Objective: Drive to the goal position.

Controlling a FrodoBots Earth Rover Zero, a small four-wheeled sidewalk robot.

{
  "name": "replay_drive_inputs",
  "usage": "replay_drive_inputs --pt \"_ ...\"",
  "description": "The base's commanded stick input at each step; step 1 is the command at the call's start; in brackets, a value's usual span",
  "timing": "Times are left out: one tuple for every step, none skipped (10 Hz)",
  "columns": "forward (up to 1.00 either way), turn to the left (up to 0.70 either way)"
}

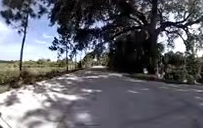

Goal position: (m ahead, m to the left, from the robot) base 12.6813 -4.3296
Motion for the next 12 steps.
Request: replay_drive_inputs --pt "0.85 0.0" --pt "0.85 0.0" --pt "0.85 0.0" --pt "0.85 0.0" --pt "0.85 0.0" --pt "0.85 0.0" --pt "0.85 0.0" --pt "0.85 0.0" --pt "0.85 0.0" --pt "0.85 0.0" --pt "0.85 0.0" --pt "0.85 0.0"
